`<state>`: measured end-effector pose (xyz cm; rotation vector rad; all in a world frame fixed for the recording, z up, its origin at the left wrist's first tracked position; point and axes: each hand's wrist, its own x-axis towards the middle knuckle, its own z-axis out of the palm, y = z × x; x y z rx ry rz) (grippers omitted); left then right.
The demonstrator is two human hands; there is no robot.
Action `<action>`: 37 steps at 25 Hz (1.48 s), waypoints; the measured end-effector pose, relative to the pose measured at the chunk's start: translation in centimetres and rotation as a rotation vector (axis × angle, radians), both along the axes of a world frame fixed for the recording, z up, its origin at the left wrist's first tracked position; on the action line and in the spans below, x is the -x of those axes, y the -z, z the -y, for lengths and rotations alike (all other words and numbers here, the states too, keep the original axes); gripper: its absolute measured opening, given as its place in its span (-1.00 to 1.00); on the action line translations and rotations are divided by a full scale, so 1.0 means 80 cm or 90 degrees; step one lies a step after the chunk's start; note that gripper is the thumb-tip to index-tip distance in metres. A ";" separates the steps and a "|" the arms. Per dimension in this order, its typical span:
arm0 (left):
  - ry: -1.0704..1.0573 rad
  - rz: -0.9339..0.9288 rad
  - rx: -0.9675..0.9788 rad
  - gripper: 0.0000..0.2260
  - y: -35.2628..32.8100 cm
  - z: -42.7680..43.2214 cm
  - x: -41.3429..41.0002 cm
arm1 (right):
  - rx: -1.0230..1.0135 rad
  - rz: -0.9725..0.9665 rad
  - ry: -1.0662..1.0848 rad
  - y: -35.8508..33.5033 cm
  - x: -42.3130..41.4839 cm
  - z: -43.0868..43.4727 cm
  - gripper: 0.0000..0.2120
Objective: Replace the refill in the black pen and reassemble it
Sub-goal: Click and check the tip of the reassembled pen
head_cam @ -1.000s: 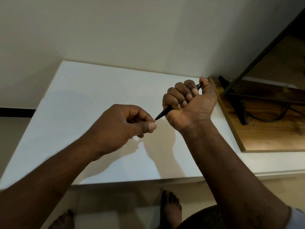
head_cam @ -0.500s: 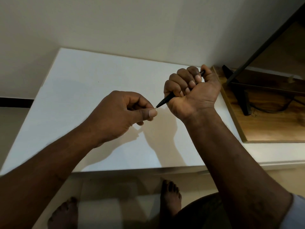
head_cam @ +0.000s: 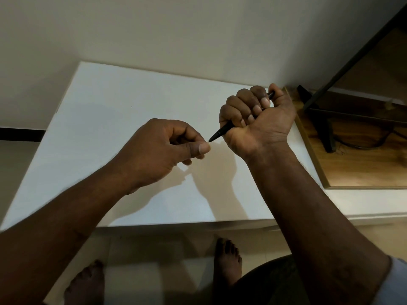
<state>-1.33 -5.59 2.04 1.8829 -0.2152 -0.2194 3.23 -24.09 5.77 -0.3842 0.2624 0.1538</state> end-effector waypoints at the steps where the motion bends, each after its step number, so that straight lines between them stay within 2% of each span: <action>1: -0.002 0.000 -0.001 -0.73 0.000 0.000 0.000 | 0.001 0.000 0.000 0.000 0.000 0.000 -0.55; 16: 0.005 -0.003 0.022 -0.72 0.003 -0.001 -0.001 | 0.021 0.014 -0.001 0.000 0.000 0.000 -0.56; 27: 0.003 -0.027 0.010 -0.76 0.000 -0.003 -0.001 | 0.179 0.060 0.007 -0.004 0.000 -0.006 -0.61; 32: 0.002 -0.039 -0.018 -0.85 0.001 -0.003 0.000 | 0.197 0.075 -0.030 -0.005 0.002 -0.008 -0.50; 37: 0.010 -0.037 -0.003 -0.76 -0.001 -0.003 0.001 | 0.225 0.102 -0.037 -0.006 0.004 -0.012 -0.54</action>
